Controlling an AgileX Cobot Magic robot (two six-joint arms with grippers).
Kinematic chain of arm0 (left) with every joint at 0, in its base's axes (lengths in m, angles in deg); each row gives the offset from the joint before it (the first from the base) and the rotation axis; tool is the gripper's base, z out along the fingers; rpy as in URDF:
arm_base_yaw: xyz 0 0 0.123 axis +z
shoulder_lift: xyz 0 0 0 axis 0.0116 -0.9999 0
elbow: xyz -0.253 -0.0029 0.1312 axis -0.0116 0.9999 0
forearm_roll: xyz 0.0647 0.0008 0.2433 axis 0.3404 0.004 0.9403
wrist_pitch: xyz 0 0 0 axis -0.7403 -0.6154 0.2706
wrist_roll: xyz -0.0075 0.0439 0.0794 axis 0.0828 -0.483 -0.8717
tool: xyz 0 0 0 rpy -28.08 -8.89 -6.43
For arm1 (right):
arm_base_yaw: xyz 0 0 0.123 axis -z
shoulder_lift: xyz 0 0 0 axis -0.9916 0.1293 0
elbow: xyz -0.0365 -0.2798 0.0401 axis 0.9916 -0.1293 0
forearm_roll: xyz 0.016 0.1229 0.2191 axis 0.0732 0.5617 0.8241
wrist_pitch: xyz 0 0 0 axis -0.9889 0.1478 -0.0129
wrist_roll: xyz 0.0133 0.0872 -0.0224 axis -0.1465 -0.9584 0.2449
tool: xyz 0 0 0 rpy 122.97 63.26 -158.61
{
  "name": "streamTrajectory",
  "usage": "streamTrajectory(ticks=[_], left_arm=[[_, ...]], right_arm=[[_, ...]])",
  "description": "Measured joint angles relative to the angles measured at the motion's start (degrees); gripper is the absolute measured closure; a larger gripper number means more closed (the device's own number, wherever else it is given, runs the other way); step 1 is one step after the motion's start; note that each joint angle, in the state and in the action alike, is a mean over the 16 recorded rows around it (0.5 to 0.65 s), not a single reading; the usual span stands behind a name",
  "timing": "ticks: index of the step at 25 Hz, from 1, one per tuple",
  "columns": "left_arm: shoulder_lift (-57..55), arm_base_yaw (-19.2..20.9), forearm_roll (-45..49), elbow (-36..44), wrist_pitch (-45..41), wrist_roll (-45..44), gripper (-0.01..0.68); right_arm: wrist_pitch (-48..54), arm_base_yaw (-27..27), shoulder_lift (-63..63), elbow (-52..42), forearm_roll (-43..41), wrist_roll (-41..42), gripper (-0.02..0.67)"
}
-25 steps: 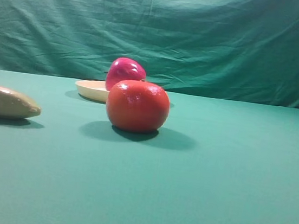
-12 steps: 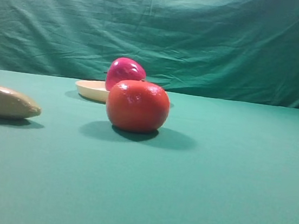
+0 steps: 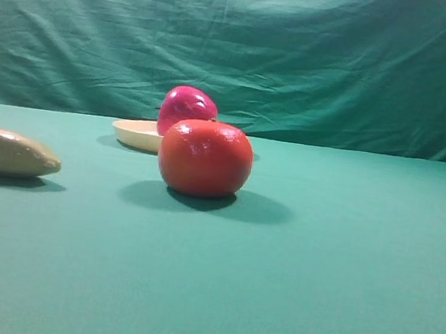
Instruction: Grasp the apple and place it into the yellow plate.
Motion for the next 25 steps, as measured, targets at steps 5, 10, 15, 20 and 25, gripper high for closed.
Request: streamTrajectory(ticks=[5,10,15,20,25], left_arm=[[0.0,0.0,0.0,0.0,0.0,0.0,0.516],[0.0,0.0,0.0,0.0,0.0,0.0,0.516],[0.0,0.0,0.0,0.0,0.0,0.0,0.516],[0.0,0.0,0.0,0.0,0.0,0.0,0.516],[0.0,0.0,0.0,0.0,0.0,0.0,0.516]], right_arm=[[-4.1,2.2,-6.0,-8.3,0.0,0.4,0.649],[-7.2,3.0,-9.5,-15.6,0.0,0.5,0.649],[-9.9,3.1,-10.8,-21.5,0.0,0.5,0.649],[-12.2,3.1,-10.9,-25.2,0.0,0.5,0.649],[-13.7,3.1,-10.9,-26.9,0.0,0.4,0.649]])
